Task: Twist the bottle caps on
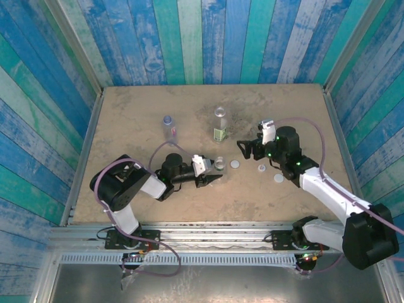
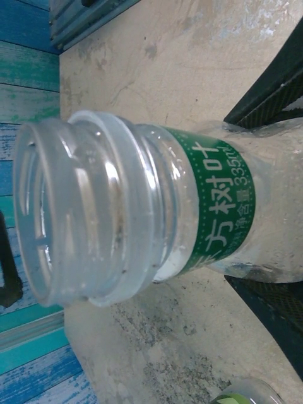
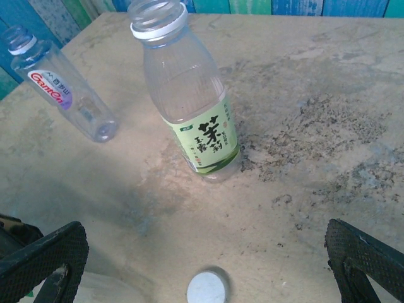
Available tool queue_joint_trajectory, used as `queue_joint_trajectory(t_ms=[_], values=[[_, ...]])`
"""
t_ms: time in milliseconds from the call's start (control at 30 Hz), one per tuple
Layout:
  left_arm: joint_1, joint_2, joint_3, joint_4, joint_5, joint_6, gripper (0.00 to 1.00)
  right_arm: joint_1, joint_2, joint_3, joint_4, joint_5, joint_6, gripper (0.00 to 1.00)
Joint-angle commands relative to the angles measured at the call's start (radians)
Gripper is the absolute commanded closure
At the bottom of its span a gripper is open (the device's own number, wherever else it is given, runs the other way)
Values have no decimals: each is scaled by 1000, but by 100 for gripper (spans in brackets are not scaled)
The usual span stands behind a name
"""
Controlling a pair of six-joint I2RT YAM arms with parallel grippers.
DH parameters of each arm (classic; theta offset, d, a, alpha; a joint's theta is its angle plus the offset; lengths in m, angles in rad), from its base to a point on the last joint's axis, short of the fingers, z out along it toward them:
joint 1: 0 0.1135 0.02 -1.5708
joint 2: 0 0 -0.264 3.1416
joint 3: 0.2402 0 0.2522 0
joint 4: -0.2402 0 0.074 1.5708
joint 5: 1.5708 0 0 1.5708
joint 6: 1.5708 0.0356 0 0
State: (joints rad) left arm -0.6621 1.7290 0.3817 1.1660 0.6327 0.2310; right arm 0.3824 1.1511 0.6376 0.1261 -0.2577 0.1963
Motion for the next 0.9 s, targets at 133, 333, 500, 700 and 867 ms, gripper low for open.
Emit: queue_joint_trajectory(t_ms=[133, 333, 500, 700, 867], values=[[2, 26, -22, 63, 22, -42, 46, -2, -17, 40, 53, -72, 146, 0], [3, 42, -16, 83, 2, -71, 45, 22, 60, 146, -163, -10, 69, 0], [3, 1, -59, 63, -66, -47, 45, 105, 125, 145, -198, 230, -27, 0], [-1, -71, -129, 54, -84, -87, 46, 181, 263, 172, -227, 377, -29, 3], [-14, -79, -127, 34, -106, -72, 46, 243, 410, 197, -238, 378, -24, 12]])
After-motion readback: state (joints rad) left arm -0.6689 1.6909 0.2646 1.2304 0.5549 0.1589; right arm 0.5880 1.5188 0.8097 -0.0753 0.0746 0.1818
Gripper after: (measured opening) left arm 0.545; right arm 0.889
